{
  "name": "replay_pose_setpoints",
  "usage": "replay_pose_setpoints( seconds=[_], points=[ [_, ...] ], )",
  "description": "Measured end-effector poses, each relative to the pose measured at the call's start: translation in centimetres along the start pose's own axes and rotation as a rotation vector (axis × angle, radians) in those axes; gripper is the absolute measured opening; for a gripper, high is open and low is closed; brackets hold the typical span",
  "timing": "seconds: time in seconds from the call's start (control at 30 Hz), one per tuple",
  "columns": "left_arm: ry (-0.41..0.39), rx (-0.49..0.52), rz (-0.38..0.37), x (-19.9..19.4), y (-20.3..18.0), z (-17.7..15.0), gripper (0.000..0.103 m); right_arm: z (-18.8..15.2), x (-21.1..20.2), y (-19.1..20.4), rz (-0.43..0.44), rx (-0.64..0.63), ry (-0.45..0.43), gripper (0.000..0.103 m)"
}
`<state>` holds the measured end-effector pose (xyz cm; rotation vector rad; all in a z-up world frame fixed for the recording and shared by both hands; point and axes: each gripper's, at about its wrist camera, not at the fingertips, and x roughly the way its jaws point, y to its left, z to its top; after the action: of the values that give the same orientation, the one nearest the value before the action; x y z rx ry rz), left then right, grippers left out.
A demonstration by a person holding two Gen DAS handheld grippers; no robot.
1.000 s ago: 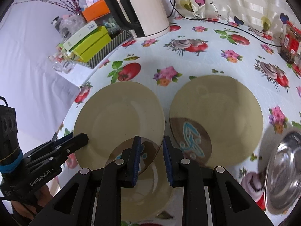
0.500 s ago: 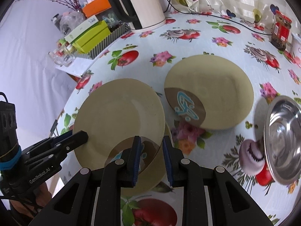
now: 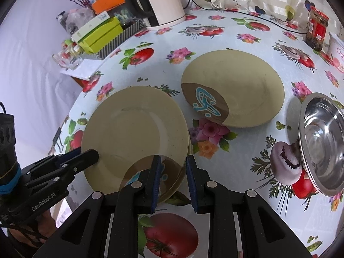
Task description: Organize plates and bowls
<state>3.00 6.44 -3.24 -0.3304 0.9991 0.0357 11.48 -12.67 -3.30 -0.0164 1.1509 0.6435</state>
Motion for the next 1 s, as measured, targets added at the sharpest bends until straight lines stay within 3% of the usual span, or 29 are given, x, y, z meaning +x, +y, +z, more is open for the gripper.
replay_pose_setpoints(
  seconds=[1.0],
  points=[
    [-0.001,0.009,0.020,-0.11,0.24,-0.82,0.029,-0.14,-0.40,0.10,-0.014,-0.009,-0.024,0.024]
  ],
)
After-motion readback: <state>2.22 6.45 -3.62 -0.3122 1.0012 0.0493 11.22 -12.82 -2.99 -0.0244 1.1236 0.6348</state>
